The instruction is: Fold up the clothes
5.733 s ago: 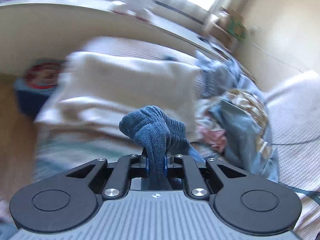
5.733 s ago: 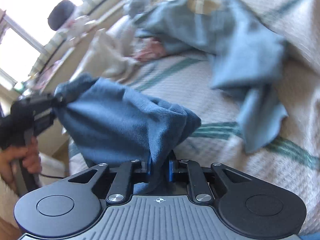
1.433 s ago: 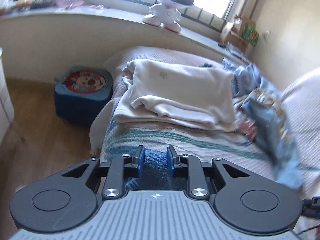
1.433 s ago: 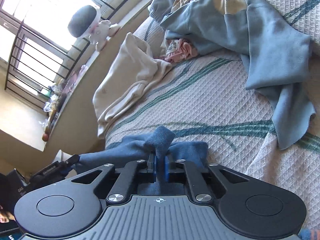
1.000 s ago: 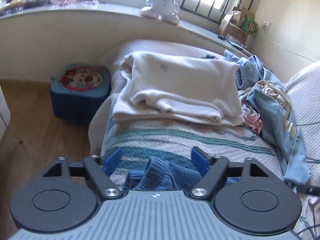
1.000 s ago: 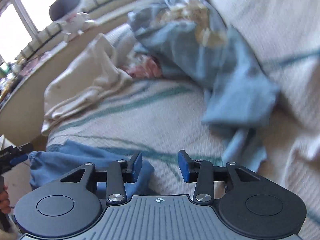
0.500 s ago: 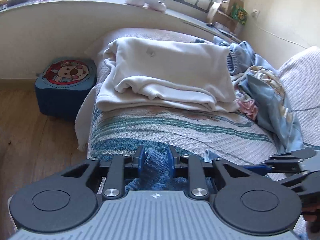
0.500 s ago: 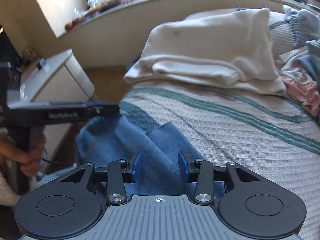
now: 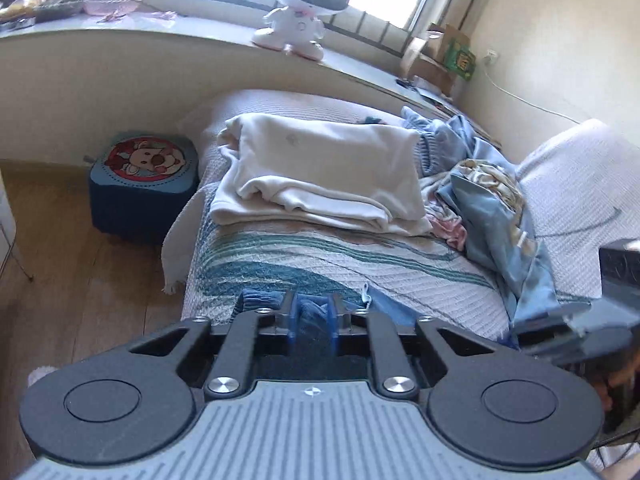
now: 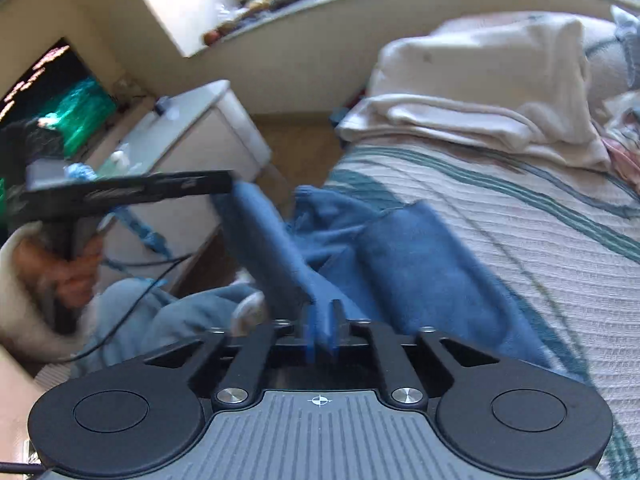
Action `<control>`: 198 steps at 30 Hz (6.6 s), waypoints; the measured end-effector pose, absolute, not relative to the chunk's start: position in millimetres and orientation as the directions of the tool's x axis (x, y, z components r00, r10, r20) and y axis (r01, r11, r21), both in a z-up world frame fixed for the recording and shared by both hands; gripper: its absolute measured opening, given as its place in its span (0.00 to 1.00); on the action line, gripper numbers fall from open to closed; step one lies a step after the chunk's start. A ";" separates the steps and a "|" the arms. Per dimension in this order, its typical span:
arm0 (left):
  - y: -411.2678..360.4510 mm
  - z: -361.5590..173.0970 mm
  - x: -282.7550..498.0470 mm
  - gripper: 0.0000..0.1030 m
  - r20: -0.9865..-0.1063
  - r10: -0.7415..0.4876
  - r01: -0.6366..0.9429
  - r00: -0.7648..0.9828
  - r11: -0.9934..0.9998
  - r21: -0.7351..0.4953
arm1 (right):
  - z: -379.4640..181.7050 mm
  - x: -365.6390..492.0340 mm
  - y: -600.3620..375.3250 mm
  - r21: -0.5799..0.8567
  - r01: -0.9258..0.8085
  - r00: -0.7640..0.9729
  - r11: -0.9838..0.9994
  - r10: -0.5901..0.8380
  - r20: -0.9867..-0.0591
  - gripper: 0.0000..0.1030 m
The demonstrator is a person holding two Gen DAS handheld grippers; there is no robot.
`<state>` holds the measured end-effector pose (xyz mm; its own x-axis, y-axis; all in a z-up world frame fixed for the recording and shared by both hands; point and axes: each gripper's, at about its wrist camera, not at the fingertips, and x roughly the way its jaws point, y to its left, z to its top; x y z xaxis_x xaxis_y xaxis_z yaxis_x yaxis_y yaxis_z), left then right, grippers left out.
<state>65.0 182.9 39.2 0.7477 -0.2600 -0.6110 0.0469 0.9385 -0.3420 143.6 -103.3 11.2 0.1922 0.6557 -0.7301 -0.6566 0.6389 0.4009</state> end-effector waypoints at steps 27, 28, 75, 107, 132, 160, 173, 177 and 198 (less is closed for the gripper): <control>164.3 -8.9 137.9 0.05 -0.688 -0.333 0.131 0.645 0.935 -0.329 | -8.6 174.6 -50.7 0.138 -0.789 0.235 0.599 0.501 -0.833 0.01; 166.2 -3.7 131.5 0.05 -0.673 -0.329 0.121 0.662 0.934 -0.337 | -3.5 170.8 -54.3 0.151 -0.789 0.234 0.595 0.519 -0.822 0.01; 181.3 66.2 -14.1 0.60 -0.703 -0.159 -0.067 0.693 0.957 -0.282 | 32.6 128.7 -128.6 0.300 -0.649 0.272 0.699 0.581 -0.767 0.33; 150.2 44.3 2.5 0.69 -0.762 -0.188 -0.026 0.620 0.965 -0.259 | 14.3 144.1 -126.4 0.308 -0.622 0.289 0.720 0.576 -0.765 0.33; 147.7 43.1 0.5 0.69 -0.762 -0.196 -0.022 0.618 0.964 -0.266 | 15.6 143.7 -126.9 0.319 -0.620 0.296 0.717 0.590 -0.751 0.33; 146.7 43.2 0.2 0.69 -0.759 -0.200 -0.018 0.619 0.963 -0.269 | 15.7 143.3 -128.7 0.326 -0.613 0.304 0.719 0.596 -0.743 0.33; 145.9 43.0 -0.2 0.69 -0.759 -0.201 -0.017 0.619 0.963 -0.268 | 15.7 141.6 -129.5 0.328 -0.610 0.307 0.722 0.596 -0.742 0.33; 146.2 43.0 -0.1 0.69 -0.760 -0.201 -0.017 0.619 0.963 -0.269 | 15.1 141.8 -129.8 0.330 -0.608 0.306 0.722 0.596 -0.742 0.33; 129.0 35.3 23.3 0.67 -0.752 -0.259 0.086 0.606 0.961 -0.262 | 27.1 153.3 -141.5 0.307 -0.594 0.355 0.744 0.584 -0.730 0.33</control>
<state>23.3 129.0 35.3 0.6063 -0.2591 -0.7519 0.0859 0.9613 -0.2619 153.3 -141.5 27.1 0.3553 0.5844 -0.7295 -0.5940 0.7438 0.3065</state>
